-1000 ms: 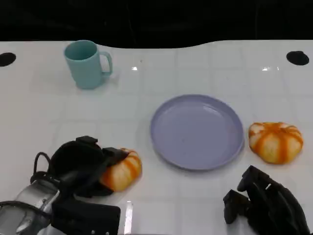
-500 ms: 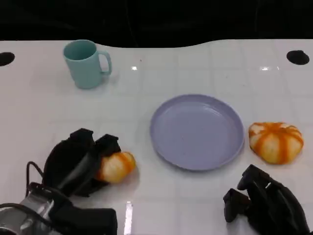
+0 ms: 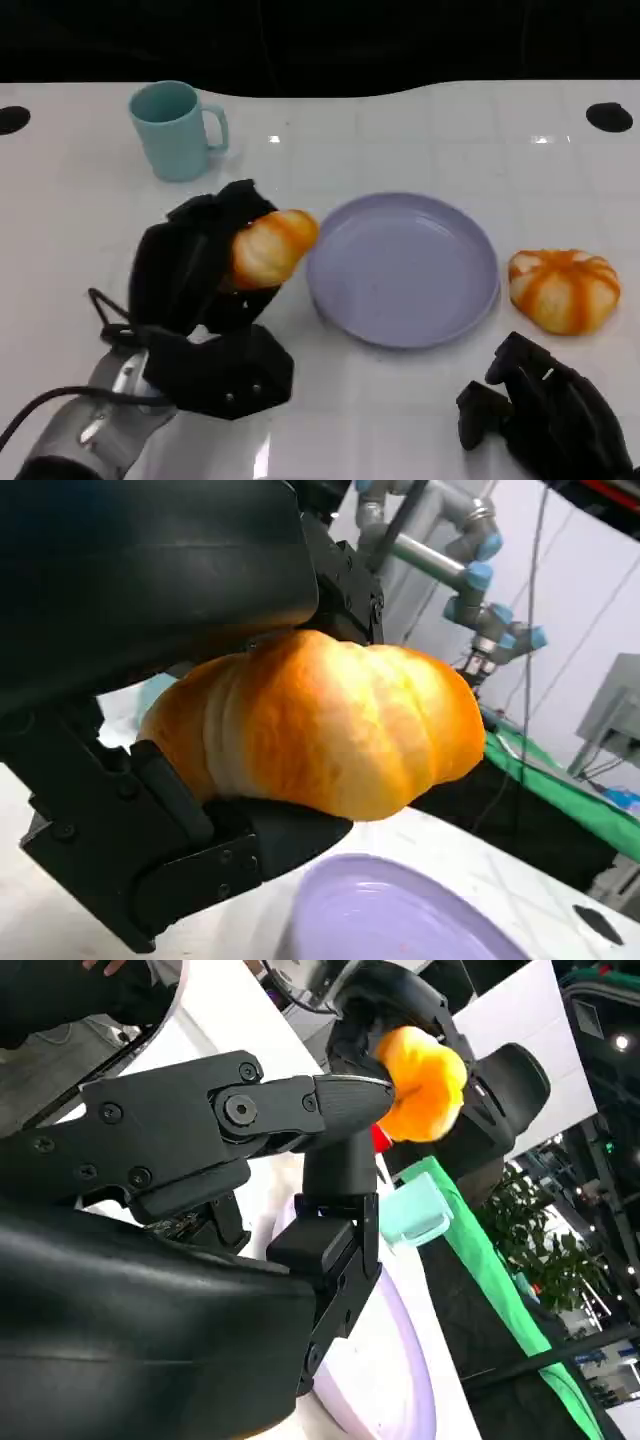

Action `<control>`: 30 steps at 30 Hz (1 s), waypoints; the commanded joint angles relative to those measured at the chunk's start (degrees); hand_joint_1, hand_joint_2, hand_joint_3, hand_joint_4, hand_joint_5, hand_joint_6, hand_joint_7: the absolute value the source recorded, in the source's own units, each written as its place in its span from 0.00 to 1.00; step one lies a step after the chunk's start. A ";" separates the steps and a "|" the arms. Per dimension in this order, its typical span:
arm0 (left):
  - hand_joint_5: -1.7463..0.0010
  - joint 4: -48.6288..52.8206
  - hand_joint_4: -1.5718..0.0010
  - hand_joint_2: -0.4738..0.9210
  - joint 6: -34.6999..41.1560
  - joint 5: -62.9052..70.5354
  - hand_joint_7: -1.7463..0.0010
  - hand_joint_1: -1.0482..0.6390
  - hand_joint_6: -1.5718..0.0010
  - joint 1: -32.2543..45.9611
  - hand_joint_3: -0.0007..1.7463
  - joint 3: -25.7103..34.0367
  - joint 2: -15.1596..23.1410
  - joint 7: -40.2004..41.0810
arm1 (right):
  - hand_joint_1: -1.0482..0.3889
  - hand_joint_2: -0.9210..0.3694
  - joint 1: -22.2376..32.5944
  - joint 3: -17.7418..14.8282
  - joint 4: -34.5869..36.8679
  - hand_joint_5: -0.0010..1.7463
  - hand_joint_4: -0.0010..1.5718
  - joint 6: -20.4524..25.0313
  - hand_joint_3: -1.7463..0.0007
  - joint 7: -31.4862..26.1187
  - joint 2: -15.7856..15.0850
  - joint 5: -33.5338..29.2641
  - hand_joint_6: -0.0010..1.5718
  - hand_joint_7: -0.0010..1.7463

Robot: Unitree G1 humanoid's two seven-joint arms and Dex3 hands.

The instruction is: Grasp the bread from the table and place it into the plate.

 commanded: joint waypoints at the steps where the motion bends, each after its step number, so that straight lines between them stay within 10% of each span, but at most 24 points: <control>1: 0.00 3.76 0.45 0.57 -1.32 4.10 0.00 0.51 0.57 -5.94 0.76 -2.34 -1.31 2.46 | 0.35 0.00 0.12 -0.64 0.97 0.95 0.49 -0.32 0.85 0.39 -0.98 0.41 0.43 0.81; 18: 0.00 28.06 0.42 0.65 0.81 11.41 0.01 0.45 0.53 -25.69 0.67 -11.96 -11.28 4.49 | 0.34 0.00 0.33 -0.63 0.43 0.95 0.50 -0.29 0.85 -0.31 -0.91 0.36 0.42 0.81; 20: 0.00 28.60 0.43 0.70 2.80 11.42 0.11 0.44 0.51 -26.92 0.64 -12.77 -11.31 -0.17 | 0.34 0.00 0.43 -0.56 0.20 0.95 0.50 -0.23 0.86 -0.54 -0.83 0.28 0.43 0.81; 25: 0.48 26.33 0.71 0.94 7.17 13.72 0.80 0.37 0.67 -28.92 0.25 -16.95 -9.32 -13.39 | 0.35 0.00 0.37 -0.53 0.10 0.95 0.50 0.46 0.86 -0.58 -0.86 0.53 0.43 0.81; 30: 0.66 23.81 0.98 1.00 5.67 11.58 0.96 0.16 0.89 -28.44 0.20 -17.18 -7.32 -24.06 | 0.35 0.00 0.44 -0.45 -0.05 0.94 0.50 0.22 0.86 -0.81 -0.84 0.30 0.43 0.81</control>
